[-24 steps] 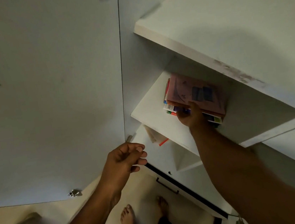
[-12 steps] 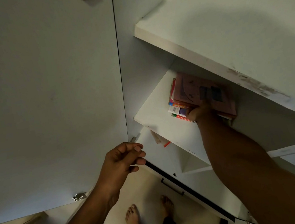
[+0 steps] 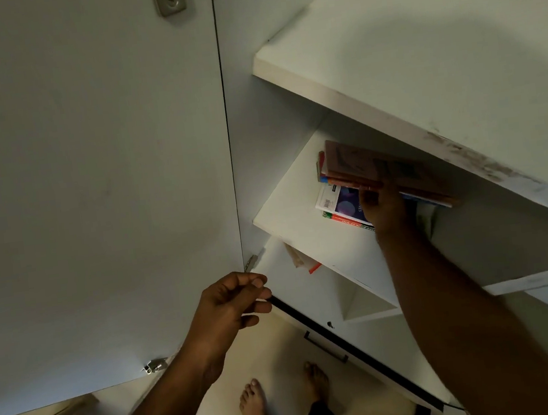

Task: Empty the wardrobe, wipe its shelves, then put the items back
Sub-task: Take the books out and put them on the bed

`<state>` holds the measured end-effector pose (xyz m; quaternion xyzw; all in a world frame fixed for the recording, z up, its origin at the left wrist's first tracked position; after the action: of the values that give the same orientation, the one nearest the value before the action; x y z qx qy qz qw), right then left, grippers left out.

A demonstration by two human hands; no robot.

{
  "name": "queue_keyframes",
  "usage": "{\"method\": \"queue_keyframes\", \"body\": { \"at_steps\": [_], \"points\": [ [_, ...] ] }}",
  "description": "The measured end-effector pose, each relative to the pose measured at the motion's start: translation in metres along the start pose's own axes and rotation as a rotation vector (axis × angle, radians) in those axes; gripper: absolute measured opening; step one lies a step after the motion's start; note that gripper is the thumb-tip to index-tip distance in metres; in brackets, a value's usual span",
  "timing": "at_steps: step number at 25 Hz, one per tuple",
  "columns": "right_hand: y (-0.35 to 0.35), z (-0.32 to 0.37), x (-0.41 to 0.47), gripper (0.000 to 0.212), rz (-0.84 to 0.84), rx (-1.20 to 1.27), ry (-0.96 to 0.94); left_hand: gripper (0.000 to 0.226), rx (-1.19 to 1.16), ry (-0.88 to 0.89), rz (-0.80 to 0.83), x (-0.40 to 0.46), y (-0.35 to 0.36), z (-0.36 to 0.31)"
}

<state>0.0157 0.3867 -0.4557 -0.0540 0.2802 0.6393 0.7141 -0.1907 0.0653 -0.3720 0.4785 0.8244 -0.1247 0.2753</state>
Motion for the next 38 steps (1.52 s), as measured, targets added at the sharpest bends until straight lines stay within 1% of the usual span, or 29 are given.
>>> {"method": "queue_keyframes", "body": {
  "at_steps": [1, 2, 3, 4, 6, 9, 11, 12, 14, 17, 18, 20, 22, 23, 24, 26, 28, 30, 32, 35, 37, 38],
  "points": [
    [0.005, -0.010, -0.009, 0.058, 0.052, 0.115, 0.107, 0.015, -0.002, -0.010, 0.000, -0.001, -0.002, 0.002],
    [0.005, -0.014, -0.020, 0.062, 0.049, 0.238, 0.127, 0.015, 0.000, -0.017, 0.000, -0.001, -0.003, 0.004],
    [0.005, -0.013, -0.040, 0.062, 0.051, 0.286, 0.147, 0.015, 0.004, -0.021, 0.002, -0.001, -0.005, 0.004],
    [0.002, -0.011, -0.048, 0.057, 0.057, 0.285, 0.134, 0.014, 0.010, -0.020, 0.003, 0.000, -0.006, 0.004],
    [-0.001, -0.010, -0.074, 0.054, 0.108, 0.235, 0.093, 0.012, 0.018, -0.014, 0.009, 0.003, -0.003, 0.002],
    [-0.015, -0.018, -0.109, 0.047, 0.118, 0.117, 0.136, 0.016, -0.013, -0.051, 0.036, 0.008, 0.008, 0.006],
    [-0.031, -0.029, -0.131, 0.048, 0.135, 0.068, 0.169, 0.031, -0.084, -0.133, 0.060, 0.009, 0.017, 0.016],
    [-0.038, -0.033, -0.141, 0.051, 0.169, 0.058, 0.178, 0.040, -0.131, -0.179, 0.072, 0.009, 0.019, 0.023],
    [-0.051, -0.032, -0.163, 0.054, 0.295, 0.014, 0.170, 0.054, -0.236, -0.249, 0.061, 0.011, 0.018, 0.036],
    [-0.063, -0.012, -0.194, 0.062, 0.450, -0.103, 0.143, 0.068, -0.336, -0.280, 0.018, 0.015, 0.005, 0.048],
    [-0.065, -0.003, -0.205, 0.063, 0.479, -0.148, 0.136, 0.072, -0.322, -0.282, 0.052, 0.014, 0.002, 0.050],
    [-0.069, 0.012, -0.224, 0.060, 0.519, -0.248, 0.131, 0.077, -0.273, -0.271, 0.186, 0.001, 0.004, 0.051],
    [-0.067, 0.019, -0.243, 0.056, 0.599, -0.354, 0.144, 0.079, -0.263, -0.218, 0.319, -0.023, 0.012, 0.049],
    [-0.064, 0.019, -0.253, 0.055, 0.648, -0.405, 0.153, 0.081, -0.278, -0.187, 0.364, -0.036, 0.016, 0.049],
    [-0.060, 0.018, -0.265, 0.054, 0.711, -0.461, 0.159, 0.085, -0.299, -0.153, 0.371, -0.053, 0.017, 0.051],
    [-0.049, 0.013, -0.286, 0.050, 0.834, -0.543, 0.158, 0.089, -0.330, -0.089, 0.302, -0.079, 0.009, 0.061],
    [-0.038, 0.005, -0.310, 0.046, 0.946, -0.598, 0.144, 0.087, -0.398, -0.035, 0.165, -0.110, -0.005, 0.079],
    [-0.032, -0.012, -0.336, 0.042, 1.012, -0.627, 0.167, 0.080, -0.470, -0.008, 0.025, -0.148, -0.019, 0.106],
    [-0.027, -0.038, -0.365, 0.040, 1.058, -0.671, 0.248, 0.070, -0.540, -0.001, -0.106, -0.191, -0.037, 0.134],
    [-0.012, -0.088, -0.431, 0.055, 1.234, -0.765, 0.365, 0.078, -0.681, 0.065, -0.225, -0.269, -0.074, 0.179],
    [0.000, -0.119, -0.481, 0.058, 1.323, -0.803, 0.425, 0.076, -0.770, 0.116, -0.312, -0.325, -0.099, 0.209],
    [0.004, -0.138, -0.512, 0.057, 1.381, -0.829, 0.471, 0.074, -0.803, 0.130, -0.400, -0.356, -0.114, 0.227]
  ]
}}
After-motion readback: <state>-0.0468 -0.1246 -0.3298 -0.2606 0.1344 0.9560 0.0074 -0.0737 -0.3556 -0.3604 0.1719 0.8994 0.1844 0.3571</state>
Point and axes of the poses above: each hand's wrist, its own x-axis towards the middle knuckle, its own y-axis out of the palm, z = x × y, the point moved 7 cm from there along x, towards the middle knuckle, and after that the axes turned 2 degrees about x, right-handed, at the moved point
